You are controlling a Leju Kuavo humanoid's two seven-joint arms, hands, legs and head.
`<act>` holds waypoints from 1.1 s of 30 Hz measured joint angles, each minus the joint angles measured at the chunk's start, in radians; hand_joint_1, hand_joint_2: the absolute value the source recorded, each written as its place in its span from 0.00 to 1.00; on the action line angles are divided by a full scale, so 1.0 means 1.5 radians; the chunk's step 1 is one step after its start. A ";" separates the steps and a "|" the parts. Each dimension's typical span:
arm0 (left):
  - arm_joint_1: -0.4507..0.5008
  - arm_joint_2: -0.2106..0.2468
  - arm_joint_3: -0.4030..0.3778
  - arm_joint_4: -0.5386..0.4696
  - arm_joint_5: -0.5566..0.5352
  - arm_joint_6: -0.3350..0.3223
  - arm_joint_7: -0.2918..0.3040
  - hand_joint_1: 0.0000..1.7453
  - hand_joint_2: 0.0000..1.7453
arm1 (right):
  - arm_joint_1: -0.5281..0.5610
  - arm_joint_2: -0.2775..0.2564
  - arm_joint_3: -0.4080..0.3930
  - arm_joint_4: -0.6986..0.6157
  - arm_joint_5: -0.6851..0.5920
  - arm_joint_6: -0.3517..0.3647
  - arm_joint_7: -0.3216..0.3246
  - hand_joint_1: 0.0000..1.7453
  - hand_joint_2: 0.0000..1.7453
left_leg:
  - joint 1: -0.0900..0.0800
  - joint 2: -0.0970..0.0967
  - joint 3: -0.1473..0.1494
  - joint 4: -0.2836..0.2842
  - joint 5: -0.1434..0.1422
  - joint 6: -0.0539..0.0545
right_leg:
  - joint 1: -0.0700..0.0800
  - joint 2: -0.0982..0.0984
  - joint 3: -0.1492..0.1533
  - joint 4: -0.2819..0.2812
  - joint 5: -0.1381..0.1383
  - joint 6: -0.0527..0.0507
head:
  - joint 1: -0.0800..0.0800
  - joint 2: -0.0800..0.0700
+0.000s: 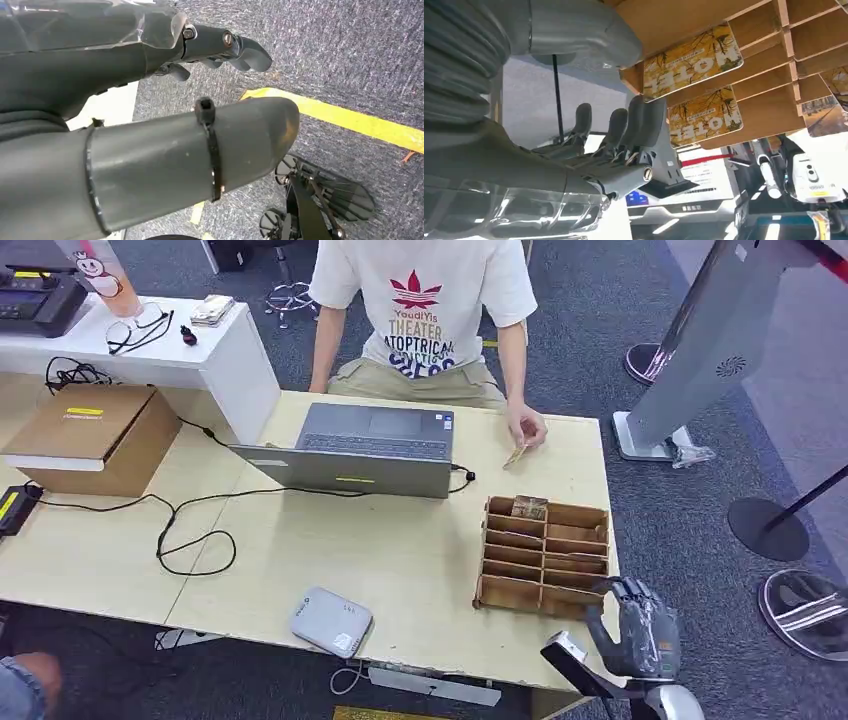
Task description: Pass the card to the sensor for recognition and then transmit it.
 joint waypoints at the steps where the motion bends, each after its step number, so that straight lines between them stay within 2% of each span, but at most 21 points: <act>1: 0.000 0.000 0.000 0.000 0.000 0.000 0.000 0.00 0.00 | 0.000 0.000 0.000 0.000 0.000 0.000 0.000 0.63 1.00 | 0.000 0.000 0.000 0.000 0.000 0.000 | 0.000 0.000 0.000 0.000 0.000 0.000 | 0.000 0.000; 2: 0.000 0.000 0.000 0.000 0.000 0.001 0.000 0.00 0.00 | 0.000 0.000 0.000 0.000 0.000 0.000 0.000 0.62 1.00 | 0.000 0.000 0.000 0.000 0.000 0.000 | 0.000 0.000 0.000 0.000 0.000 0.000 | 0.000 0.000; 6: 0.000 -0.001 0.000 0.000 0.000 0.001 0.000 0.00 0.00 | 0.000 0.000 -0.001 0.000 0.002 0.000 0.001 0.69 1.00 | 0.000 0.000 0.000 0.000 0.000 0.000 | 0.000 0.000 0.000 0.000 0.000 0.000 | 0.000 0.000; 8: 0.000 -0.002 0.000 0.000 -0.001 0.002 0.000 0.00 0.00 | 0.000 0.000 -0.001 0.000 0.003 0.000 0.001 0.77 1.00 | 0.000 0.000 0.000 0.000 0.000 0.000 | 0.000 0.000 0.000 0.000 0.000 0.000 | 0.000 0.000; 13: 0.000 -0.003 0.000 0.000 -0.002 0.001 0.000 0.00 0.00 | 0.002 0.000 -0.002 0.000 0.008 0.000 0.001 0.90 1.00 | 0.000 0.000 0.000 0.000 0.000 0.000 | 0.000 0.000 0.000 0.000 0.000 0.000 | 0.000 0.000; 15: 0.001 -0.003 0.000 0.000 -0.002 0.000 -0.001 0.00 0.00 | 0.003 0.000 -0.002 0.000 0.009 0.000 0.001 1.00 1.00 | 0.000 0.000 0.000 0.000 0.000 0.000 | 0.000 0.000 0.000 0.000 0.000 0.000 | 0.000 0.000; 33: 0.001 -0.004 0.000 0.000 -0.006 -0.001 -0.008 0.00 0.00 | 0.012 -0.001 -0.013 -0.008 -0.004 -0.002 0.006 1.00 1.00 | 0.000 0.000 0.000 0.000 0.000 0.000 | 0.000 0.000 0.000 0.000 0.000 0.000 | 0.000 0.000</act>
